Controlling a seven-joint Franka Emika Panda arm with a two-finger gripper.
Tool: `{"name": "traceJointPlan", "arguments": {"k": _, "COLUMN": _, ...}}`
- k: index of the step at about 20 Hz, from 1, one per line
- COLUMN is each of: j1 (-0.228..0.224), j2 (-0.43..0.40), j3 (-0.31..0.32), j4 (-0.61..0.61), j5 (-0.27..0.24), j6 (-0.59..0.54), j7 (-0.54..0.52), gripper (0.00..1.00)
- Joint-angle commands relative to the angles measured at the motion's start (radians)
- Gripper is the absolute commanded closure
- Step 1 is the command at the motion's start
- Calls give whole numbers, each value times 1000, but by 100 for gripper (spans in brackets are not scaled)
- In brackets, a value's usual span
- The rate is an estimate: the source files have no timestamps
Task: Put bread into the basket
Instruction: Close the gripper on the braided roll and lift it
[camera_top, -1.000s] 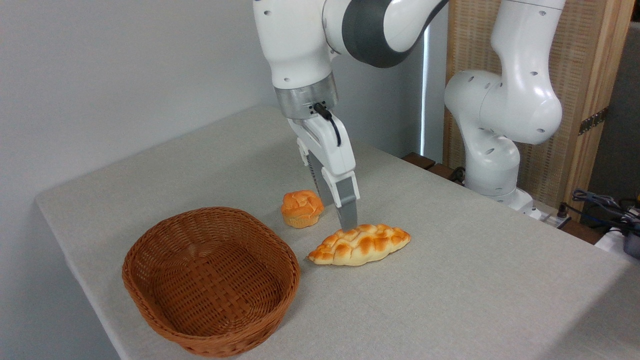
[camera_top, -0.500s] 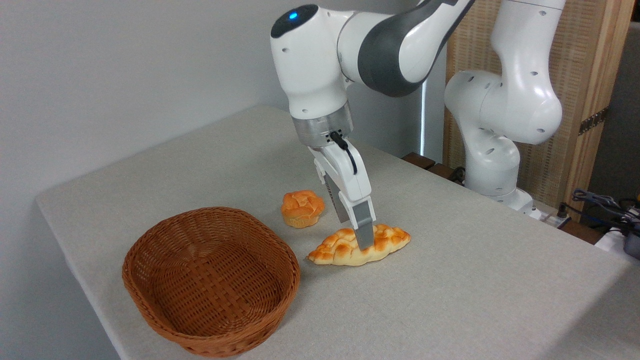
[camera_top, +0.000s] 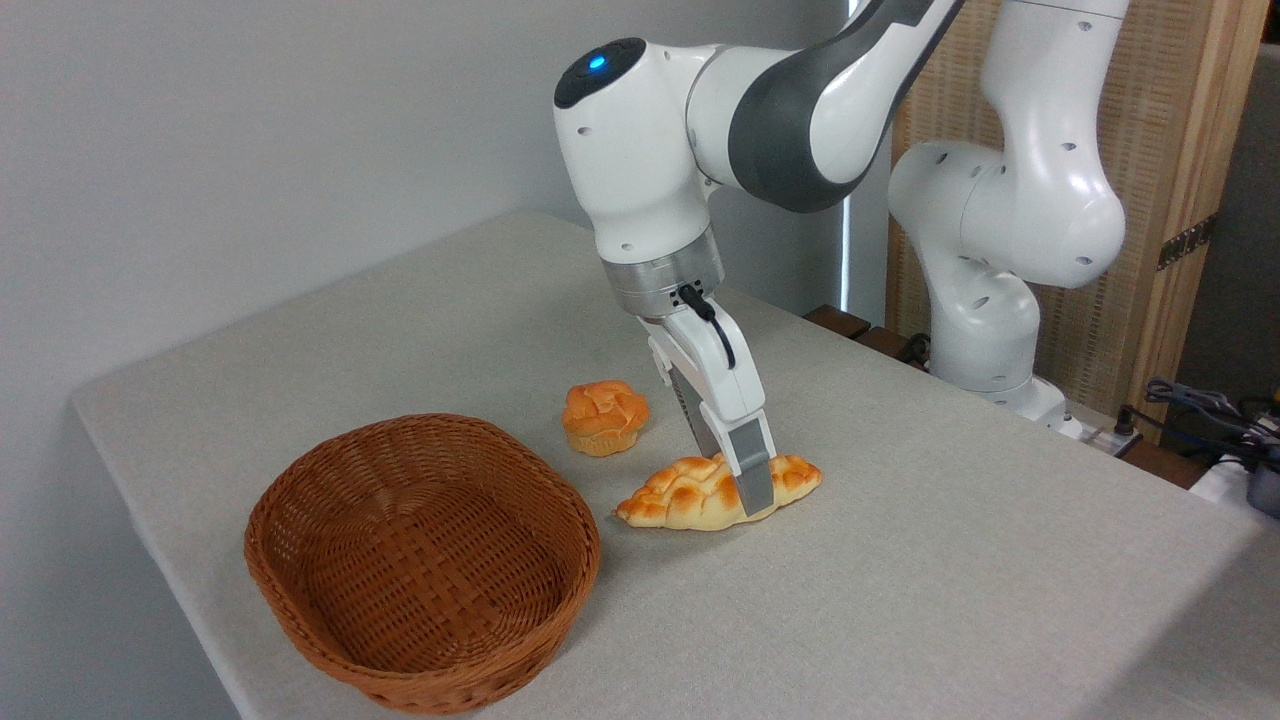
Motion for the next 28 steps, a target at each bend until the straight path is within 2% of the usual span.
{"name": "traceJointPlan", "arguments": {"k": 1, "j1": -9, "j2": 18, "j3": 8, "j4": -11, "j5": 18, "j6": 39, "j7": 23, "gripper": 0}}
{"name": "traceJointPlan", "arguments": {"k": 11, "j1": -35, "j2": 63, "j3": 8, "j4": -24, "j5": 16, "j6": 66, "j7": 23, "gripper": 0}}
{"name": "traceJointPlan", "arguments": {"k": 12, "j1": -35, "j2": 71, "j3": 8, "j4": -23, "j5": 16, "j6": 66, "j7": 23, "gripper": 7}}
{"name": "traceJointPlan", "arguments": {"k": 14, "j1": -35, "j2": 75, "j3": 3, "j4": -22, "j5": 18, "j6": 66, "j7": 23, "gripper": 27}}
{"name": "traceJointPlan", "arguments": {"k": 16, "j1": -35, "j2": 74, "j3": 0, "j4": -19, "j5": 18, "j6": 66, "j7": 23, "gripper": 33}}
{"name": "traceJointPlan", "arguments": {"k": 19, "j1": -35, "j2": 74, "j3": 0, "j4": -17, "j5": 18, "j6": 70, "j7": 23, "gripper": 50}}
{"name": "traceJointPlan", "arguments": {"k": 22, "j1": -35, "j2": 74, "j3": -1, "j4": -17, "j5": 18, "j6": 71, "j7": 23, "gripper": 55}}
{"name": "traceJointPlan", "arguments": {"k": 28, "j1": -35, "j2": 71, "j3": -3, "j4": -14, "j5": 16, "j6": 71, "j7": 21, "gripper": 57}}
